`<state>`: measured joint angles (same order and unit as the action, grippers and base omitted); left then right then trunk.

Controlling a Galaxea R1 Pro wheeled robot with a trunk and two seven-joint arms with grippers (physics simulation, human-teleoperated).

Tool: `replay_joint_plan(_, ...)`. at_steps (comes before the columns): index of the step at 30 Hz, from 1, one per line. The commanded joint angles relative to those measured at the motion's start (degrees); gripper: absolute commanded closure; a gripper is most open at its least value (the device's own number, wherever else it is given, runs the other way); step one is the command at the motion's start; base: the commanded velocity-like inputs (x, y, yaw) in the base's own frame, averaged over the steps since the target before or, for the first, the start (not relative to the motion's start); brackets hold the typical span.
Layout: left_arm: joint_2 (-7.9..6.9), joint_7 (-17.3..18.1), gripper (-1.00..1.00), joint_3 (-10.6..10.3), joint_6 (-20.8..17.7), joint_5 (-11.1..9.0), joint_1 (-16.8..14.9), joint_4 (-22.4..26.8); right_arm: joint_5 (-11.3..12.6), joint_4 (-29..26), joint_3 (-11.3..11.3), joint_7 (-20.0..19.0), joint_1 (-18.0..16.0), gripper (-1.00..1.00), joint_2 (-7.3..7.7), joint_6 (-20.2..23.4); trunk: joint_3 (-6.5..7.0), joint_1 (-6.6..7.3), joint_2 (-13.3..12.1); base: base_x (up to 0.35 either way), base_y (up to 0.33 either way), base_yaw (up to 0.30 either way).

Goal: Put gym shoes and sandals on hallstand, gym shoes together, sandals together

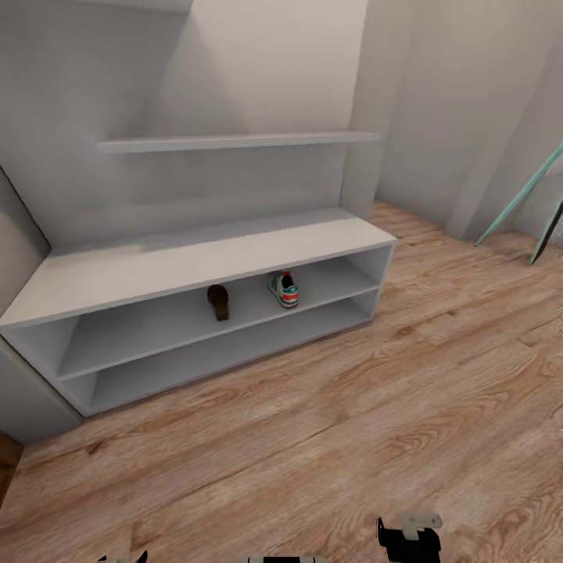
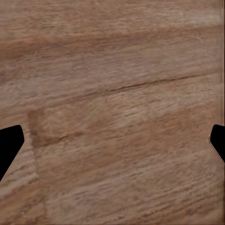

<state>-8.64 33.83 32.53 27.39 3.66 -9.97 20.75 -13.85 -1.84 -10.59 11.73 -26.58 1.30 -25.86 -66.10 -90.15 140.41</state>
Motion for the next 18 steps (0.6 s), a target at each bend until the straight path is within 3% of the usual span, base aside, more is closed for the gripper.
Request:
replay_joint_plan(1, 0.06, 0.4, -1.0, 0.4, 0.2, 0.4, 0.0, -0.1, 0.0, 0.1, -0.4, 0.2, 0.0, -1.0, 0.05, -0.2, -0.04, 0.01, 0.0, 0.0, 0.0, -0.267)
replay_joint_plan(7, 0.03, 0.4, -1.0, 0.5, 0.2, 0.4, 0.0, -0.1, 1.6, 0.1, -0.4, 0.2, 0.0, -1.0, 0.13, -0.1, -0.04, 0.01, 0.0, 0.0, 0.0, -0.267)
replay_joint_plan(18, 0.04, 0.4, -1.0, 0.5, 0.2, 0.4, 0.0, -0.1, 2.0, 0.1, -0.4, 0.2, 0.0, -1.0, 0.18, -0.1, -0.04, 0.01, 0.0, 0.0, 0.0, -0.267)
